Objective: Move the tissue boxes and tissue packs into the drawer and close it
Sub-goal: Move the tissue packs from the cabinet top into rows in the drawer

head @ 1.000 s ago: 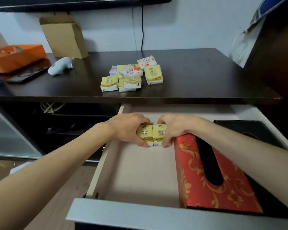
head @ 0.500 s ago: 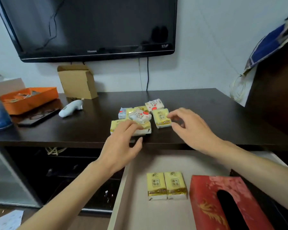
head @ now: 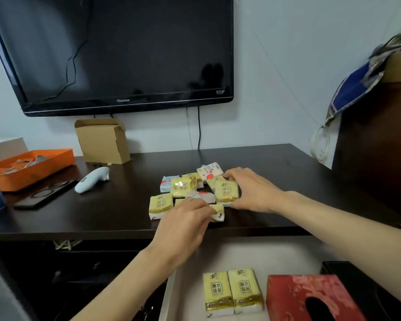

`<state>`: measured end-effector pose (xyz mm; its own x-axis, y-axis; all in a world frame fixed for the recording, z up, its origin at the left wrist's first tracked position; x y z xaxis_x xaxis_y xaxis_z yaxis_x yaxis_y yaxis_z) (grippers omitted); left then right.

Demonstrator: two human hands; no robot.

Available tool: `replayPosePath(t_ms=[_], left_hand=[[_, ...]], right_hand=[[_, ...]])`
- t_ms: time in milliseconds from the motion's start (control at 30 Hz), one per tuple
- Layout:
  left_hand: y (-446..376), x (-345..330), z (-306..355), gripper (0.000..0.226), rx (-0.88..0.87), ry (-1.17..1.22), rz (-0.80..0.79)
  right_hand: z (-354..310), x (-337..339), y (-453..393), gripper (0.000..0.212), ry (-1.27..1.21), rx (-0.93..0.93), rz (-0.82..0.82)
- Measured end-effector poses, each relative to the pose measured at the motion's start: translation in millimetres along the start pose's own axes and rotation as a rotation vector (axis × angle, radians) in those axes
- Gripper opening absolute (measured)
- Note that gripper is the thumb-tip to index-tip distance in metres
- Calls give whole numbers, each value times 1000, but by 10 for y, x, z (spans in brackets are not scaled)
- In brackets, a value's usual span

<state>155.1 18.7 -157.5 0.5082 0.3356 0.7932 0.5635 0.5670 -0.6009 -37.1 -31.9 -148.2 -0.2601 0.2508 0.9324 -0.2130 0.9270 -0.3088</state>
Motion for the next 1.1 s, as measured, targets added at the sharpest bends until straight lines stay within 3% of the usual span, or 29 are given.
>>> replayPosePath(t_ms=[133, 333, 467, 600, 767, 900, 1000, 1100], left_hand=[[-69, -147, 158, 21, 36, 112, -39], [-204, -401, 297, 25, 46, 117, -227], [-363, -452, 284, 28, 106, 135, -372], [-521, -489, 251, 28, 175, 138, -527], [-570, -506, 276, 37, 171, 79, -565], [-458, -428, 325, 46, 155, 120, -509], [-186, -261, 329, 49, 168, 184, -477], [281, -121, 319, 47, 195, 252, -544]], right_hand=[[240, 176, 299, 72, -61, -72, -11], [699, 310, 823, 64, -140, -221, -78], [726, 284, 947, 76, -257, -239, -138], [645, 208, 958, 69, -251, -239, -124], [529, 215, 998, 69, -236, -225, -88], [391, 256, 1140, 70, -271, -174, -39], [214, 267, 1363, 63, -362, -129, -12], [-103, 209, 1599, 57, -393, -52, -70]])
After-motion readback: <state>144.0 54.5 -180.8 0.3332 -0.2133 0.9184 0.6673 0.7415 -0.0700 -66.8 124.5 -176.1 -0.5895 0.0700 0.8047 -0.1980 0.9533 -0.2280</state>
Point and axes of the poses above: each hand's wrist, its own y-axis away from the middle knuckle, its own x-axis out of the back of the hand, z = x × y, the point moved 6 cm from there along -y, towards the middle knuckle, and after that the axes turned 5 degrees about x, right-handed, at the moved point
